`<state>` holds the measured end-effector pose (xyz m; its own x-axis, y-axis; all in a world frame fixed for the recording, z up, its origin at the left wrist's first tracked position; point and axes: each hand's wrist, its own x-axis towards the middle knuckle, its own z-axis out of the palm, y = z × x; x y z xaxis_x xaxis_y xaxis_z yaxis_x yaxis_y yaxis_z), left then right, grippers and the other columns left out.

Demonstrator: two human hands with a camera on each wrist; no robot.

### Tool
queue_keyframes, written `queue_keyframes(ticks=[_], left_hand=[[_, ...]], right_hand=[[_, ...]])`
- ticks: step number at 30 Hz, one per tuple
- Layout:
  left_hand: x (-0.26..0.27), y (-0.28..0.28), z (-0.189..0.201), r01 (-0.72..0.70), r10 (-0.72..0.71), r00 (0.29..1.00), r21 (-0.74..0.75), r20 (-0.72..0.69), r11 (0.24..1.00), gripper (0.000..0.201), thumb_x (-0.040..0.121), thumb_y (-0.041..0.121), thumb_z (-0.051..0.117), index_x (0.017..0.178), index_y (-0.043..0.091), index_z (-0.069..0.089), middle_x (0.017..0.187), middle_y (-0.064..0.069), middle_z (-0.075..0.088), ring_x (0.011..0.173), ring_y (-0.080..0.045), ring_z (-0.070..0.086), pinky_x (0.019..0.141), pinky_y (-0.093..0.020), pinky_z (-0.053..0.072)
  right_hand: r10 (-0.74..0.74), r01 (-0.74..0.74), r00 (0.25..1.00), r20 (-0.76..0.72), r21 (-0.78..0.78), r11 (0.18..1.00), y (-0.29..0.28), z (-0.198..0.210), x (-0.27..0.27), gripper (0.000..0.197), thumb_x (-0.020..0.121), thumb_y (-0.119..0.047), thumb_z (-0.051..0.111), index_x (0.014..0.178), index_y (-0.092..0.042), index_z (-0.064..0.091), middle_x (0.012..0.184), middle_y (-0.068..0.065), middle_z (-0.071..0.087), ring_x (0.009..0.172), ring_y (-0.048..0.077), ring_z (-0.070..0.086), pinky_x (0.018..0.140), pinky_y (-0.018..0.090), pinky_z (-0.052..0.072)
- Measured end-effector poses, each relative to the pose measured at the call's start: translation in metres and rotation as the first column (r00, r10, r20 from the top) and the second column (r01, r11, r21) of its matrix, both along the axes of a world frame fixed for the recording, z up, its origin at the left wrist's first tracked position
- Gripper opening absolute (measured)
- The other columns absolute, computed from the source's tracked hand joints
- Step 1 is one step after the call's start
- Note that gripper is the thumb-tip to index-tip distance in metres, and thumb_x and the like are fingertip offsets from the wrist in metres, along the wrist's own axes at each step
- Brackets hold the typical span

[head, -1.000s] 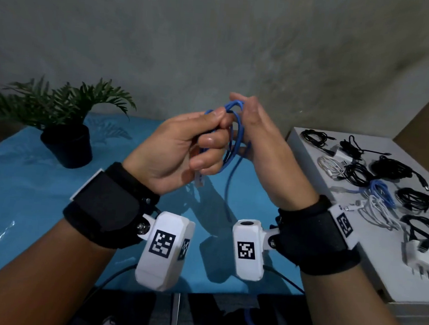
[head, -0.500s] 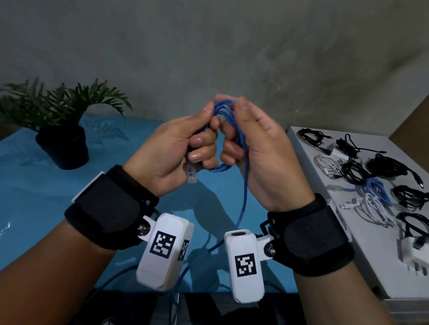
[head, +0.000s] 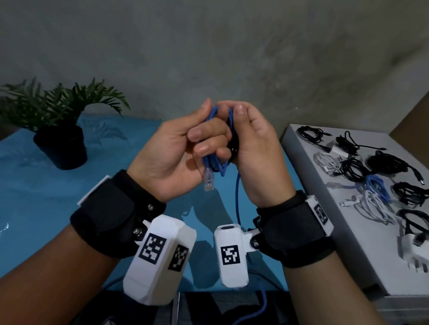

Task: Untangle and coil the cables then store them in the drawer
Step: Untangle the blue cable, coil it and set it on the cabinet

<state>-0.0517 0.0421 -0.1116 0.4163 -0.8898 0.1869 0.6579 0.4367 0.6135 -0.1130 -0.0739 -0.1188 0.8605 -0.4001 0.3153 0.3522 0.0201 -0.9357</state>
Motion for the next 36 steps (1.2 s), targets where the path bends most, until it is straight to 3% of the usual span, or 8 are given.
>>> queue_keyframes(ticks=[3,7,10,14,18,22,26,36], left_hand=[[0.006,-0.001,-0.002,-0.062,0.06,0.997,-0.061,-0.039,0.996,0.035,0.11,0.028,0.032,0.102,0.007,0.058,0.055,0.007,0.038,0.046,-0.008,0.042,0.06,-0.02,0.047],[0.021,0.008,0.009,-0.229,0.212,0.969,-0.14,-0.127,0.963,0.019,0.104,0.016,0.041,0.106,0.005,0.057,0.07,0.007,0.04,0.055,-0.007,0.049,0.065,-0.023,0.052],[0.029,0.013,0.014,-0.48,0.484,0.872,-0.064,0.075,0.875,0.02,0.108,0.017,0.035,0.102,0.012,0.053,0.065,0.009,0.045,0.058,-0.006,0.051,0.068,-0.023,0.052],[0.037,0.016,0.004,-0.817,0.624,0.354,-0.094,0.697,0.569,0.017,0.109,0.018,0.037,0.095,0.017,0.047,0.064,0.008,0.061,0.059,-0.012,0.063,0.066,-0.027,0.054],[0.034,0.014,-0.011,-0.865,0.08,-0.047,-0.081,0.996,0.496,0.024,0.103,0.033,0.042,0.09,0.013,0.045,0.07,-0.002,0.066,0.059,-0.018,0.059,0.062,-0.031,0.04],[0.026,0.019,-0.01,-0.676,-0.093,0.274,0.261,0.957,0.689,0.032,0.103,0.033,0.046,0.081,0.01,0.051,0.055,-0.006,0.058,0.043,-0.023,0.045,0.049,-0.029,0.035],[0.016,0.027,0.005,-0.382,-0.114,0.572,0.387,0.812,0.839,0.03,0.108,0.021,0.039,0.09,0.004,0.057,0.048,-0.002,0.037,0.04,-0.013,0.022,0.039,-0.021,0.022],[0.011,0.028,0.007,-0.184,-0.213,0.693,0.455,0.689,0.872,0.037,0.095,0.043,0.048,0.076,0.012,0.052,0.049,0.004,0.027,0.041,-0.009,0.014,0.04,-0.019,0.016]], right_hand=[[-0.05,0.04,0.997,-0.055,-0.166,0.985,-0.001,-0.008,0.003,0.03,0.112,-0.022,0.035,0.121,-0.009,0.061,0.093,0.027,0.064,0.076,0.025,0.062,0.064,0.037,0.055],[0.058,-0.12,0.967,-0.247,-0.243,0.962,0.007,-0.022,0.007,0.03,0.112,-0.019,0.032,0.133,-0.016,0.053,0.073,0.011,0.057,0.041,0.019,0.05,0.041,0.024,0.042],[0.078,-0.245,0.933,-0.351,-0.46,0.854,0.017,-0.035,0.007,0.029,0.11,-0.019,0.036,0.131,-0.015,0.056,0.068,0.004,0.057,0.044,0.017,0.051,0.047,0.025,0.043],[0.08,-0.435,0.88,-0.467,-0.73,0.527,0.027,-0.039,0.003,0.03,0.106,-0.025,0.049,0.13,-0.017,0.065,0.09,-0.004,0.069,0.077,0.009,0.053,0.073,0.019,0.038],[0.025,-0.338,0.925,-0.38,-0.791,0.51,0.015,-0.011,-0.002,0.016,0.096,-0.024,0.062,0.094,-0.017,0.076,0.068,-0.006,0.063,0.061,0.006,0.052,0.064,0.026,0.043],[0.025,-0.262,0.949,-0.314,-0.743,0.617,-0.009,0.015,-0.013,0.022,0.085,-0.023,0.054,0.074,-0.017,0.073,0.074,0.004,0.071,0.068,0.018,0.061,0.071,0.041,0.049],[-0.015,-0.121,0.981,-0.195,-0.669,0.733,-0.022,0.026,-0.023,0.018,0.079,-0.018,0.05,0.067,-0.016,0.064,0.057,-0.003,0.049,0.06,0.016,0.039,0.057,0.035,0.029],[-0.093,0.03,0.995,-0.042,-0.75,0.66,-0.012,0.037,-0.034,0.005,0.09,-0.014,0.05,0.093,-0.012,0.046,0.063,-0.005,0.041,0.058,0.011,0.035,0.056,0.031,0.032]])
